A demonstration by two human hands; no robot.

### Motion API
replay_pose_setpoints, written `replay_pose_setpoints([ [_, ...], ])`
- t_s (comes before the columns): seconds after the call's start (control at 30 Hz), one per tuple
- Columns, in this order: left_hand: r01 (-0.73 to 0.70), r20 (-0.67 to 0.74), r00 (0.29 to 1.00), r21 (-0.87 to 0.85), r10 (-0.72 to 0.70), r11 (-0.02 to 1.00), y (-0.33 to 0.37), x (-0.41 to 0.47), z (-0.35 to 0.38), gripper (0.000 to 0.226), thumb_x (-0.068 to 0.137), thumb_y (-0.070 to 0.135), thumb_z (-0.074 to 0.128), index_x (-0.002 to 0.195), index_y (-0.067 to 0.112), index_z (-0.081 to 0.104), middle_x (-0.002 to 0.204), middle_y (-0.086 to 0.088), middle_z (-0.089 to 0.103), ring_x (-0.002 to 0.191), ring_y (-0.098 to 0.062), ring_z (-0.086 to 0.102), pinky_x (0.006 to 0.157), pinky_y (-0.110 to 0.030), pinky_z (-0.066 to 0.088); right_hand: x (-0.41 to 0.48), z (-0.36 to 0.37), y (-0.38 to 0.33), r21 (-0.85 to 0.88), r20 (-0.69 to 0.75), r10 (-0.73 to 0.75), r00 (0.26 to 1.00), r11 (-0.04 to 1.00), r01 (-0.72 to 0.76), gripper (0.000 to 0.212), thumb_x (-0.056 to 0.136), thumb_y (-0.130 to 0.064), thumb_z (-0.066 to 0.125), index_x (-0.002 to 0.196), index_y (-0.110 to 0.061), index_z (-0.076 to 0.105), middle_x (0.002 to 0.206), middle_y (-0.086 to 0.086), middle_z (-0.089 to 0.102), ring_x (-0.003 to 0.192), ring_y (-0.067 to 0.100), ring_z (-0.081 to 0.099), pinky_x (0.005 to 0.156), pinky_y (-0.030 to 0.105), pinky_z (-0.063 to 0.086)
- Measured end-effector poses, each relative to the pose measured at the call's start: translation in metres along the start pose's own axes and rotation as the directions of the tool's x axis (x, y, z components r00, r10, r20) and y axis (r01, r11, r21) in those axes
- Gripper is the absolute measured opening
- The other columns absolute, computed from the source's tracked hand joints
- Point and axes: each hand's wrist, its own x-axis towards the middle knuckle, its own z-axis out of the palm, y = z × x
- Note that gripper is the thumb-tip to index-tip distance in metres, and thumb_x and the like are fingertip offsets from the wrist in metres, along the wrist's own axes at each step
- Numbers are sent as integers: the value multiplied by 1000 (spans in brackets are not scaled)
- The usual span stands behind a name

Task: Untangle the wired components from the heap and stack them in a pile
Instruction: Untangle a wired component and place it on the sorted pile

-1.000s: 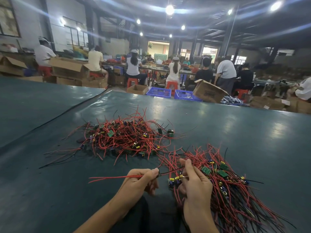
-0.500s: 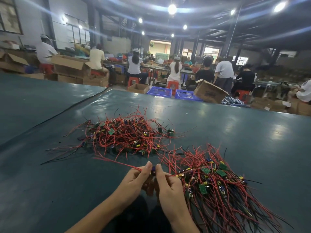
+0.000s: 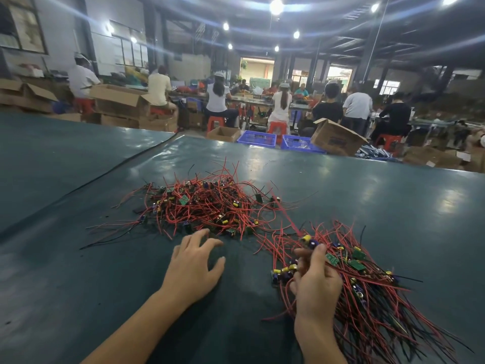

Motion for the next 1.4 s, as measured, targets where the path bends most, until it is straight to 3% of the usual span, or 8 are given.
replay_pose_setpoints([
  [0.1, 132, 109, 983, 137, -147, 982, -16, 7, -1, 55, 95, 56, 40, 146, 35, 34, 162, -3, 13, 147, -21, 10, 117, -44, 12, 4, -2, -3, 114, -37, 36, 999, 993, -32, 30, 105, -32, 40, 96, -18, 65, 61, -4, 48, 40, 5, 30, 37, 19, 24],
  [0.27, 152, 129, 974, 232, -186, 961, -25, 14, -2, 56, 99, 53, 29, 150, 28, 31, 160, 5, 24, 146, -16, 18, 116, -41, 14, 7, -1, -2, 81, -54, 67, 996, 995, -63, 23, 102, -20, 47, 124, -26, 53, 73, 0, 57, 42, 7, 34, 37, 18, 29],
  [0.43, 118, 13, 993, 116, -120, 986, -20, 13, -7, 45, 102, 38, 34, 144, 23, 40, 151, 11, 38, 139, -10, 29, 112, -35, 15, 4, 1, -1, 54, -29, 57, 998, 997, -55, 21, 100, -18, 51, 119, -27, 53, 73, 0, 57, 41, 5, 36, 36, 19, 32],
  [0.7, -108, -302, 953, -266, 24, 958, 12, 0, -7, 19, 91, 16, 62, 108, 12, 71, 101, 7, 68, 101, -5, 49, 86, -7, 32, -1, 6, 8, -109, 149, 45, 988, 994, -29, 13, 98, -20, 56, 92, -15, 66, 61, -2, 57, 44, 9, 37, 40, 21, 31],
  [1.0, -388, -477, 861, -385, 180, 837, 32, -11, -23, 30, 85, 27, 56, 64, 8, 68, 66, 5, 65, 69, -14, 60, 64, -30, 49, -7, 12, 15, -214, 307, 52, 950, 977, 16, 11, 96, -21, 60, 92, -14, 67, 64, 0, 65, 52, 8, 53, 43, 17, 39],
  [1.2, -614, -416, 779, -349, 469, 708, 55, -24, -16, 28, 89, 15, 58, 61, 10, 60, 64, 3, 58, 62, -14, 50, 62, -20, 43, -14, 16, 19, -235, 446, 129, 886, 972, -23, 15, 95, -13, 59, 109, -15, 64, 76, 8, 69, 68, 11, 66, 67, 25, 56],
  [1.3, -546, -345, 837, -467, 426, 695, 57, -28, -13, 24, 93, 24, 53, 70, 19, 56, 65, 8, 54, 61, -10, 48, 61, -15, 38, -12, 14, 19, -246, 427, 119, 896, 969, -12, 18, 91, -4, 63, 106, -11, 69, 79, 4, 72, 70, 8, 67, 67, 22, 56],
  [1.4, -295, -239, 955, -717, 174, 631, 54, -24, -12, 27, 96, 34, 48, 75, 18, 54, 67, 0, 62, 55, -9, 53, 54, -24, 42, -10, 12, 17, -269, 372, 37, 928, 961, 69, 19, 87, 4, 65, 90, -12, 75, 71, -2, 74, 62, 5, 65, 61, 16, 52],
])
